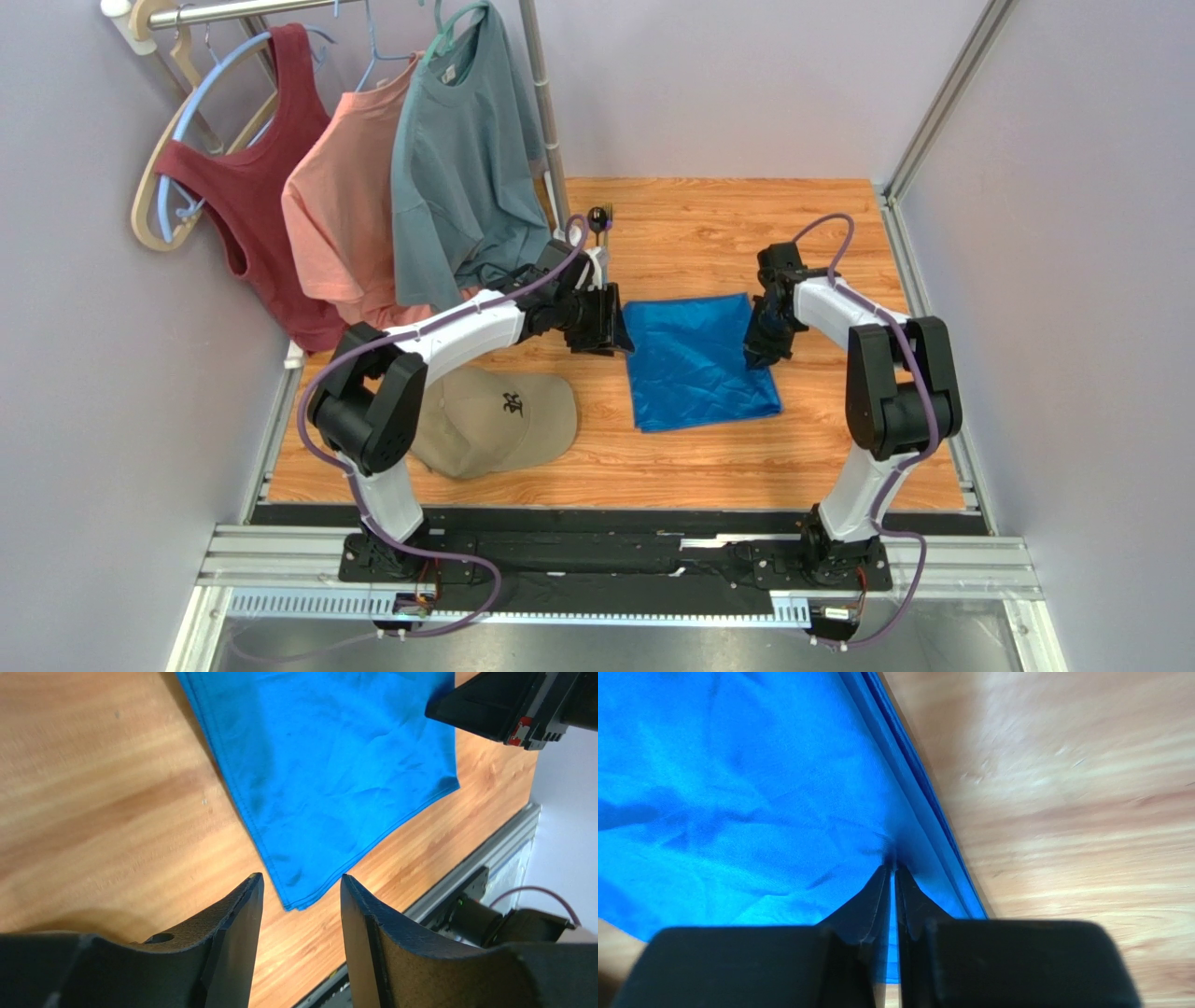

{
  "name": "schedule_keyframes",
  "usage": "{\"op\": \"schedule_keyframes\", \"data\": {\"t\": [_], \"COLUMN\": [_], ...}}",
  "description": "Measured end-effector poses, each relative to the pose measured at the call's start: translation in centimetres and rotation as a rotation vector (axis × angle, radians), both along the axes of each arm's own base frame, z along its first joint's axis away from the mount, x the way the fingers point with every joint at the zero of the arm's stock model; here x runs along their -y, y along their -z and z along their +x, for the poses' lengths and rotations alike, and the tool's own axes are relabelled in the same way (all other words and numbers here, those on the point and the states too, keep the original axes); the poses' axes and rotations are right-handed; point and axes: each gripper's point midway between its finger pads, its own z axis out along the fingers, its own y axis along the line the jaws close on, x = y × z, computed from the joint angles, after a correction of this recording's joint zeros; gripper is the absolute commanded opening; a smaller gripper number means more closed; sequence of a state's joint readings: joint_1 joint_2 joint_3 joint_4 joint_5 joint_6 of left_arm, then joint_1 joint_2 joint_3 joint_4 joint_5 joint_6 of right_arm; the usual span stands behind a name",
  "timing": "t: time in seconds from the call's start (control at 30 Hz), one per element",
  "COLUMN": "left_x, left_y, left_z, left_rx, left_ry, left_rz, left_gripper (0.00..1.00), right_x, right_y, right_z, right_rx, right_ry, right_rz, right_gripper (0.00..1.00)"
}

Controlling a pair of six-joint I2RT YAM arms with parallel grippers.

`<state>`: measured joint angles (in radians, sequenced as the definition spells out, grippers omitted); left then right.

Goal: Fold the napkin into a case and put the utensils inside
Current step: Smooth out the lower triangle-folded napkin at the center of the board.

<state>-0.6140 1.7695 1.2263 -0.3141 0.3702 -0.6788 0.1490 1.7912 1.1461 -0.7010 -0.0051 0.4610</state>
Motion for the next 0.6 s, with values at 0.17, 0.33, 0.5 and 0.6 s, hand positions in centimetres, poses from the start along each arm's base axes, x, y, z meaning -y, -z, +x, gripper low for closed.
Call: {"op": "schedule_keyframes", "data": {"t": [0.17,0.33,0.5,0.6], "left_x": [0.2,-0.6,-1.1,-1.4], "left_y": [-1.0,-1.0,-0.8,-0.2], "left_z": [2.6,4.2,4.6,4.2], "left_rx": [0.040,0.047,0.046,0.036], "left_ry": [-0.034,-0.064,-0.079,-0.079], "left_rz": [0.006,0.007,0.007,0.014], "left_gripper": [0.45,0.40,0.39,0.42], "right_x": [-0.5,-6.3,-13.4,-16.3], "right_y": [-1.8,-3.9,-4.2,-3.6], "right_z": [1.3,-0.1,-2.8,-4.1], "right_rx": [0.043,0.102,0.101,0.078], "right_ry": [-0.098,-0.292,-0.451,-0.505], "right_rz": [-0.064,-0.033,0.133,0.208], "right_gripper": [0.44,0.43,0.20,0.11]}}
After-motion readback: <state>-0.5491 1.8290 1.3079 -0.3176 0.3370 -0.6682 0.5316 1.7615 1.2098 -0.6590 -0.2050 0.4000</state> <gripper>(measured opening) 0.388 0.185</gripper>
